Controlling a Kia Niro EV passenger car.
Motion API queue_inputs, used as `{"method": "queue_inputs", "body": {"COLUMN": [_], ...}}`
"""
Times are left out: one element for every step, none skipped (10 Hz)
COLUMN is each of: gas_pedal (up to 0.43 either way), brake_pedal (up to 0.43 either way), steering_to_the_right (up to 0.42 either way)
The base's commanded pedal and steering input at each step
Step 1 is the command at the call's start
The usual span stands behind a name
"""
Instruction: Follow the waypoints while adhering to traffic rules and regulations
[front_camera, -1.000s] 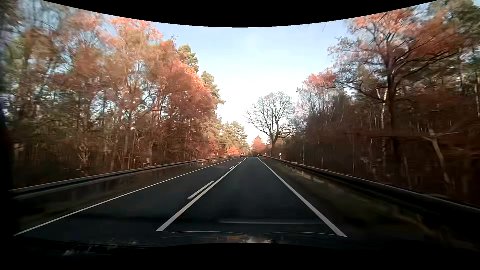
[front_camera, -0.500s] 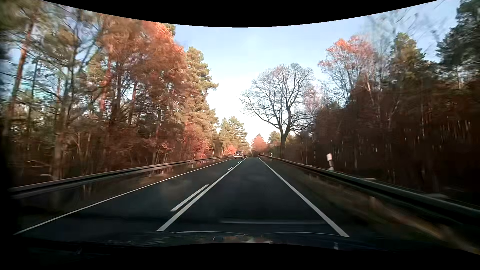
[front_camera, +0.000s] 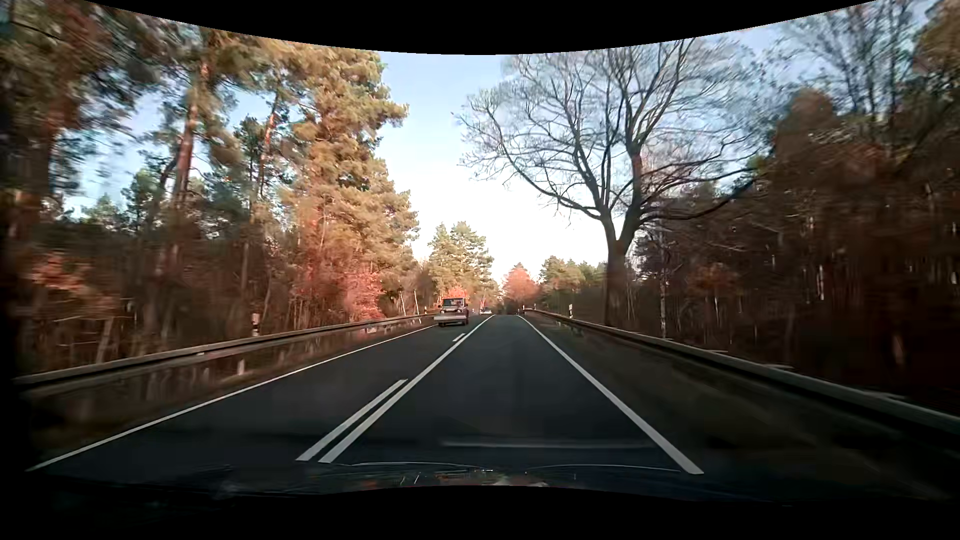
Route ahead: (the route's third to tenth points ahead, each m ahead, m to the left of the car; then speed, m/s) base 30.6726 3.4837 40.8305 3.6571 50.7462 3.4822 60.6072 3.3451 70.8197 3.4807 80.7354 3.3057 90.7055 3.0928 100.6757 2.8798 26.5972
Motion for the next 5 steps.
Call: {"method": "queue_inputs", "body": {"gas_pedal": [0.197, 0.197, 0.197, 0.197, 0.189], "brake_pedal": [0.0, 0.0, 0.0, 0.0, 0.0], "steering_to_the_right": [-0.001, 0.0, 0.0, -0.001, 0.0]}}
